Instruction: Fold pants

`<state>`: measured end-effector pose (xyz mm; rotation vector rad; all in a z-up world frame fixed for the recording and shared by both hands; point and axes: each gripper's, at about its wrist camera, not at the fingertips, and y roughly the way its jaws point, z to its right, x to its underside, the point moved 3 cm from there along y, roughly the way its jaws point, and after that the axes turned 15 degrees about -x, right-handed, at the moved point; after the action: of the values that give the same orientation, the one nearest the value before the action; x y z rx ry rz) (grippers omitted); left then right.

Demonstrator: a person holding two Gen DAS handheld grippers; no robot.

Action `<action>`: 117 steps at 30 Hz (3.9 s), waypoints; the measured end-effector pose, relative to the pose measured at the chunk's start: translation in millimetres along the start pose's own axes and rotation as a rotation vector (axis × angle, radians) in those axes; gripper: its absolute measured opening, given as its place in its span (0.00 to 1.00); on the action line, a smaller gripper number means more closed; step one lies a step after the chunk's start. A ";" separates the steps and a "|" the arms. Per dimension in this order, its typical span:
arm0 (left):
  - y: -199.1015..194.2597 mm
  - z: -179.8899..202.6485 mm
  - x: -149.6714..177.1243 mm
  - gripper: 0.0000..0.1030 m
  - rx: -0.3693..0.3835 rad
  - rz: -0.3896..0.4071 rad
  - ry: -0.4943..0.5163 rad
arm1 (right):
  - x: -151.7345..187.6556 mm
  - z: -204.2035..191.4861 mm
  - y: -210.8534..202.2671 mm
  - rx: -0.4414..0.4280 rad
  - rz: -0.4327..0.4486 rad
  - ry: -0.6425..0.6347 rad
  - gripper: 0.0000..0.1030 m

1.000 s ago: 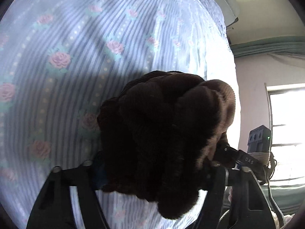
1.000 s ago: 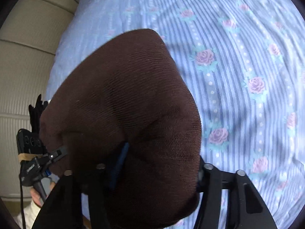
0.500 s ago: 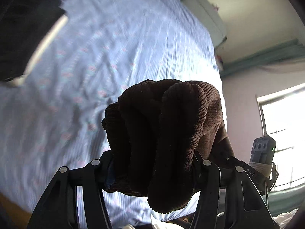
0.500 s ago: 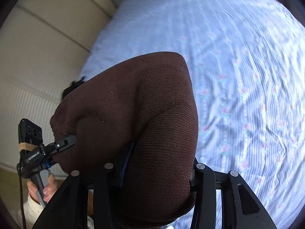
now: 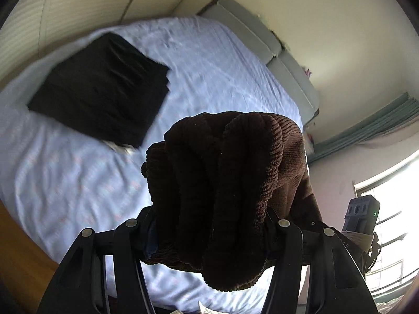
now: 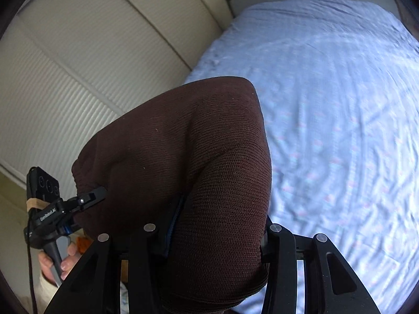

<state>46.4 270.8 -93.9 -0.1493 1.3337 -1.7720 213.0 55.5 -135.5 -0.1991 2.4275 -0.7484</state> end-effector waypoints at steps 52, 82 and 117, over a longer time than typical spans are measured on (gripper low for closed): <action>151.6 -207.1 -285.0 0.90 -0.417 -0.167 0.449 | -80.8 -56.1 278.3 0.324 -0.139 0.185 0.74; -51.8 57.7 -31.0 1.00 -0.320 0.298 0.675 | 59.9 -104.0 -82.3 0.571 0.240 -0.004 0.87; -105.1 217.6 145.6 1.00 -0.191 0.370 0.782 | 157.1 -70.9 -276.8 0.555 0.368 0.012 0.87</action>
<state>21.8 16.5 25.7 0.7134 1.9206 -1.4179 36.0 -188.6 -11.2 0.4555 2.0788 -1.1995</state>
